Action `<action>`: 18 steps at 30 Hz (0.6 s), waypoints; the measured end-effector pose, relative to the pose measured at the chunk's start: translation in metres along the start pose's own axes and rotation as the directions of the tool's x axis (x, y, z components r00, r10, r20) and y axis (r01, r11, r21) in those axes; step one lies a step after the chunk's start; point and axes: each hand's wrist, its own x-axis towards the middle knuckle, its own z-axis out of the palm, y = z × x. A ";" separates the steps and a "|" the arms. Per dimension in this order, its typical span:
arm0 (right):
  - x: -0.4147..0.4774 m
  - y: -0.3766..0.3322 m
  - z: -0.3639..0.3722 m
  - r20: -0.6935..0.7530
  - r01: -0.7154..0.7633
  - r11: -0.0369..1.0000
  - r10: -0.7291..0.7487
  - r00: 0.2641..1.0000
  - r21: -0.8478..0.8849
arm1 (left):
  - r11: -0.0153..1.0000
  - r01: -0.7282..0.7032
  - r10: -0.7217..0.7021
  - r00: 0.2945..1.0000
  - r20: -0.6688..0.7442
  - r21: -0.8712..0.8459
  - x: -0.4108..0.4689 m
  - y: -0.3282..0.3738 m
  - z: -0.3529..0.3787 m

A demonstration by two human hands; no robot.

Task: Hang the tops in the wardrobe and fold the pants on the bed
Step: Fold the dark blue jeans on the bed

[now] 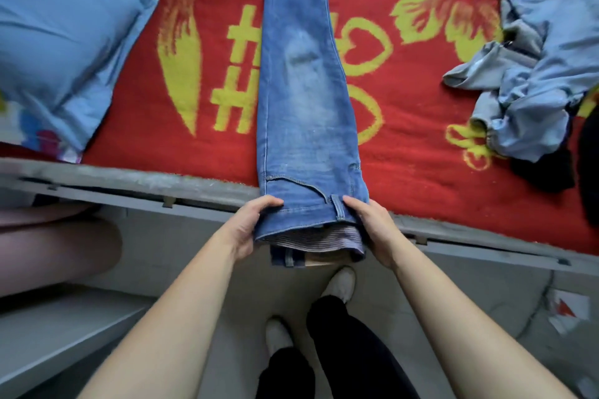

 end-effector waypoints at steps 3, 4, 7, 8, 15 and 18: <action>-0.018 -0.012 0.010 -0.066 0.211 0.975 -0.207 0.976 0.073 | 0.978 -0.191 0.190 0.982 -0.015 -0.086 -0.020 0.002 -0.004; -0.026 -0.012 0.012 -0.056 0.262 0.960 -0.258 0.965 0.095 | 0.965 -0.237 0.234 0.971 -0.035 -0.113 -0.025 -0.003 -0.005; -0.050 0.019 0.014 -0.117 0.169 0.981 -0.180 0.977 -0.095 | 0.988 -0.148 0.138 0.967 -0.212 -0.032 -0.041 -0.043 -0.007; -0.058 0.037 0.015 -0.168 0.060 0.976 -0.096 0.981 -0.210 | 0.998 -0.060 0.061 0.957 -0.284 0.010 -0.049 -0.062 -0.009; -0.095 0.101 0.011 -0.288 -0.211 0.972 0.172 0.942 -0.108 | 0.989 0.123 -0.141 0.951 -0.275 -0.079 -0.072 -0.127 -0.040; -0.099 0.098 0.012 -0.270 -0.212 0.976 0.193 0.943 -0.043 | 0.994 0.091 -0.102 0.964 -0.244 -0.056 -0.073 -0.122 -0.044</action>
